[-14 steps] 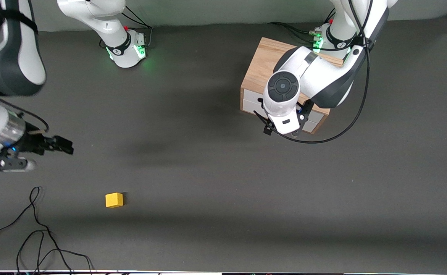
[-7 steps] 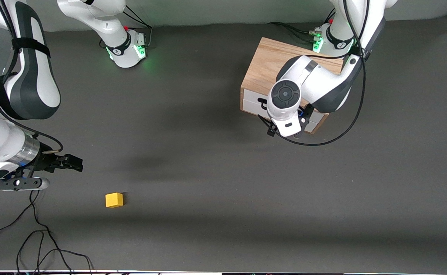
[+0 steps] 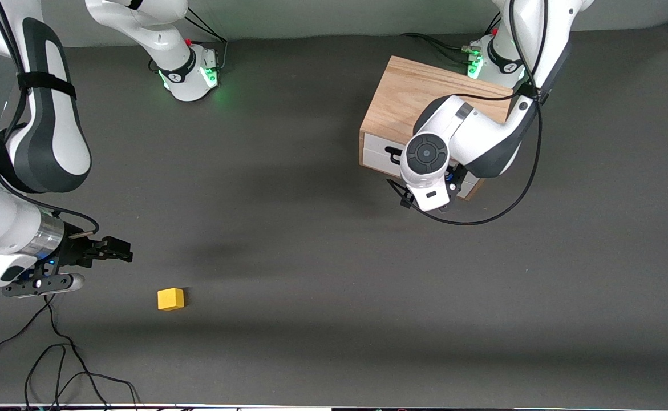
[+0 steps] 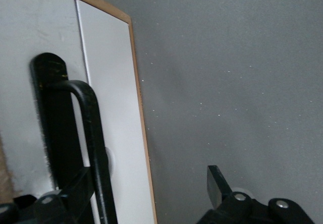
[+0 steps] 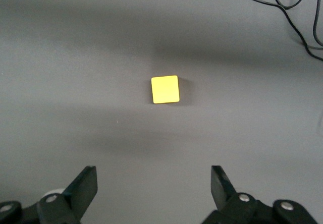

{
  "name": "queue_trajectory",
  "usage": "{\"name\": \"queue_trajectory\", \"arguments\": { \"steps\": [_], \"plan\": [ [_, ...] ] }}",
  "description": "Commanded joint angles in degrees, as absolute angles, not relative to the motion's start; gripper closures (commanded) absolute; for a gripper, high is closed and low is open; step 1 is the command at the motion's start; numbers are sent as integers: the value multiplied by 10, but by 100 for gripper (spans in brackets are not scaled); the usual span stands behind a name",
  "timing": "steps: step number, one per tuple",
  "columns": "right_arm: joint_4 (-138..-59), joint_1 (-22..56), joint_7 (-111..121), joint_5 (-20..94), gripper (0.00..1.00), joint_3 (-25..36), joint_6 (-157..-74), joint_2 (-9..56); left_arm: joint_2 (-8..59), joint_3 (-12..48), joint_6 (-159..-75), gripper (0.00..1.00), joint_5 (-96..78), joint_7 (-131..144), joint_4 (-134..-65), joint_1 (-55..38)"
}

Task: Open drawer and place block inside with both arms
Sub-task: 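Pull the drawer open with the left gripper while the right gripper reaches the cube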

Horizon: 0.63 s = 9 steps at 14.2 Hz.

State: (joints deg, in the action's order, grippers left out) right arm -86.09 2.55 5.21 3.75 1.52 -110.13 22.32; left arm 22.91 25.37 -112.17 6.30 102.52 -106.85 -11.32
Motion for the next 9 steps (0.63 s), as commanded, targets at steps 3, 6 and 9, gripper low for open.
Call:
{"name": "queue_trajectory", "arguments": {
  "steps": [3, 6, 9],
  "plan": [
    [-843, 24, 74, 53, 0, 19, -1098, 255, 231, 255, -1133, 0, 72, 1021, -1069, -114],
    [-845, 25, 74, 53, 0, 19, -1149, 294, 236, 255, -1134, 0, 76, 1021, -1059, -114],
    [-844, 24, 82, 51, 0, 19, -1160, 317, 263, 255, -1134, 0, 80, 1021, -1028, -115]
  ]
}}
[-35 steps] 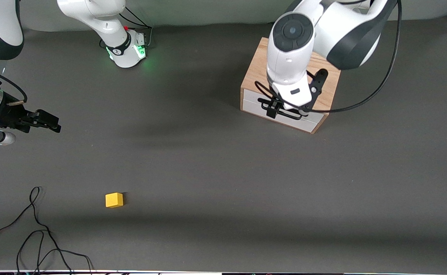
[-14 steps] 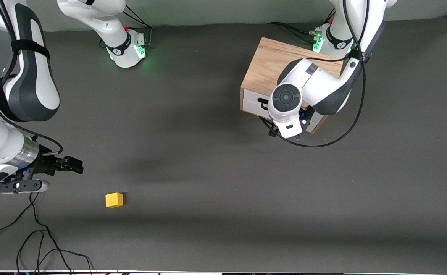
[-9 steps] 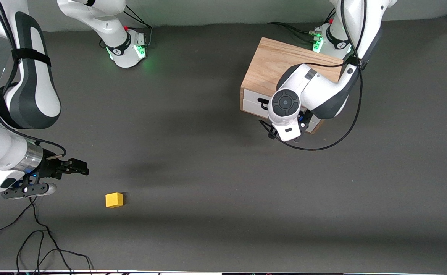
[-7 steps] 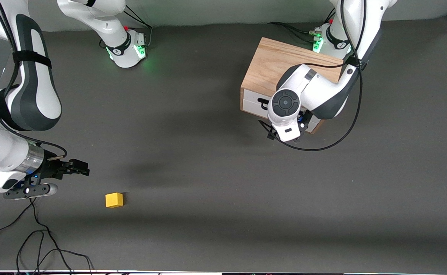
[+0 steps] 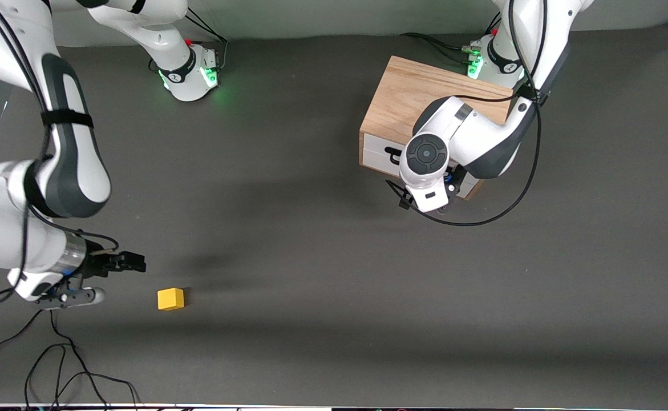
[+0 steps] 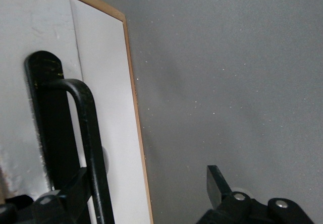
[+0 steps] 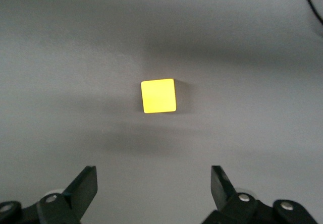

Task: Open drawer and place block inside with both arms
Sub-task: 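Pull the drawer open with the left gripper while the right gripper reaches the cube, then grasp the yellow cube with the right gripper while the left gripper pulls further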

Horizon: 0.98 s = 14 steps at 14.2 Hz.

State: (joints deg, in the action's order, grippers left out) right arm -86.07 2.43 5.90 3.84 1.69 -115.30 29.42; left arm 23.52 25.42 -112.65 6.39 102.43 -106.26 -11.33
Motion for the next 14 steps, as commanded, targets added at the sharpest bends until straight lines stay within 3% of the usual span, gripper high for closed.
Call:
{"name": "queue_trajectory", "arguments": {
  "steps": [1, 5, 14],
  "plan": [
    [-843, 25, 81, 50, 0, 19, -1184, 329, 271, 255, -1134, 0, 90, 1022, -1019, -115],
    [-843, 29, 82, 40, 0, 18, -1271, 387, 303, 255, -1133, 0, 92, 1022, -973, -116],
    [-842, 36, 71, 18, 0, 15, -1319, 432, 362, 255, -1133, 0, 107, 1031, -877, -120]
  ]
}}
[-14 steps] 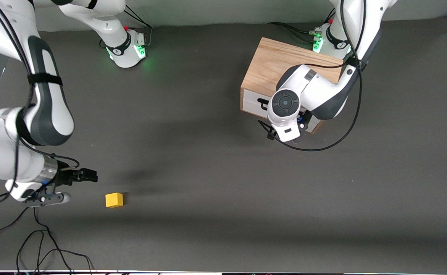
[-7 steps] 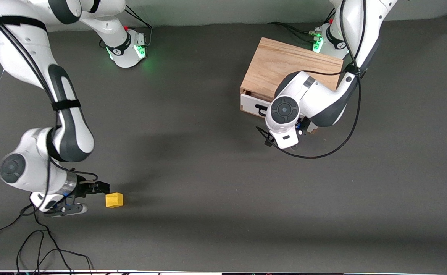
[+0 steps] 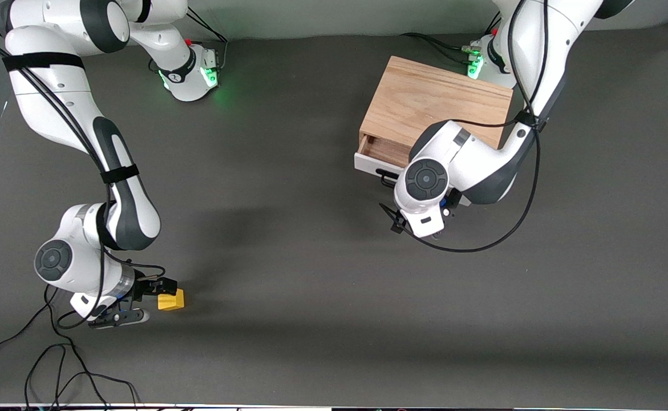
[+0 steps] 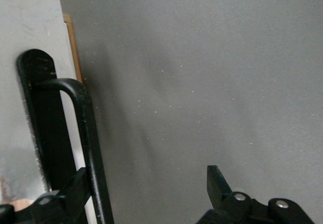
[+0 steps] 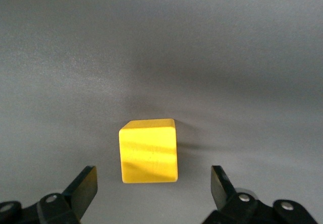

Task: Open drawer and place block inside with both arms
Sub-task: 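Grasp the yellow cube with the right gripper while the left gripper pulls further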

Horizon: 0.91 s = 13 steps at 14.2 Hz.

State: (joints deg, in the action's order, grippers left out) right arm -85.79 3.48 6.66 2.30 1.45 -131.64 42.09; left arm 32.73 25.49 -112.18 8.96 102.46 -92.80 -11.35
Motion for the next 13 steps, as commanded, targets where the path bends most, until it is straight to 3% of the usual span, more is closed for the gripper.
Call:
{"name": "queue_trajectory", "arguments": {
  "steps": [1, 4, 13],
  "plan": [
    [-842, 37, 71, 18, 0, 15, -1320, 434, 368, 255, -1133, 0, 107, 1031, -867, -121],
    [-838, 36, 69, 18, 0, 15, -1366, 461, 381, 255, -1134, 0, 112, 1033, -846, -121],
    [-843, 36, 69, 19, 0, 14, -1368, 466, 403, 255, -1186, 0, 152, 1051, -815, -127]
  ]
}}
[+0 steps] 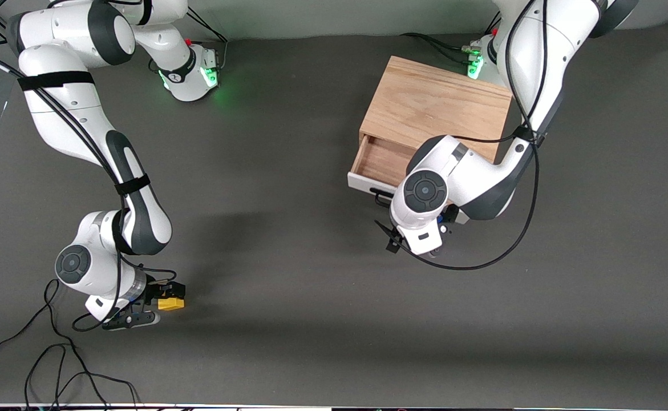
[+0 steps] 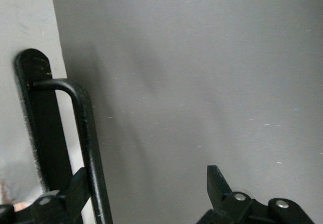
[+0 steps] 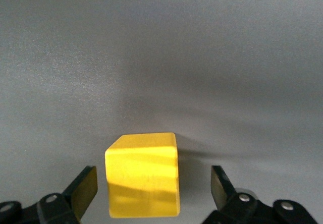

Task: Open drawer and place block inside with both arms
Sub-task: 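Grasp the yellow cube with the right gripper while the left gripper pulls further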

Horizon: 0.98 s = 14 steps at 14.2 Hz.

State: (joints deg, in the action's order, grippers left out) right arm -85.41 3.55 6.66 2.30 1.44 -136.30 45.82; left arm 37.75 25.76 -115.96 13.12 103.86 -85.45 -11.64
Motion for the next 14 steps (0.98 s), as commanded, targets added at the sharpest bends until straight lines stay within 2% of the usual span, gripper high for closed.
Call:
{"name": "queue_trajectory", "arguments": {
  "steps": [1, 3, 6, 8, 11, 14],
  "plan": [
    [-843, 37, 70, 19, 2, 14, -1368, 466, 403, 255, -1193, 0, 153, 1051, -815, -127],
    [-843, 37, 73, 19, 21, 14, -1369, 466, 405, 255, -1201, 0, 157, 1050, -815, -127],
    [-843, 36, 75, 19, 55, 14, -1369, 468, 407, 255, -1217, 0, 164, 1049, -814, -127],
    [-843, 36, 76, 19, 71, 14, -1369, 468, 408, 255, -1227, 0, 169, 1049, -815, -127],
    [-837, 38, 71, 19, 73, 13, -1362, 456, 408, 255, -1244, 0, 173, 1049, -814, -127],
    [-833, 44, 70, 19, 73, 13, -1307, 420, 406, 255, -1248, 0, 172, 1049, -807, -127]
  ]
}}
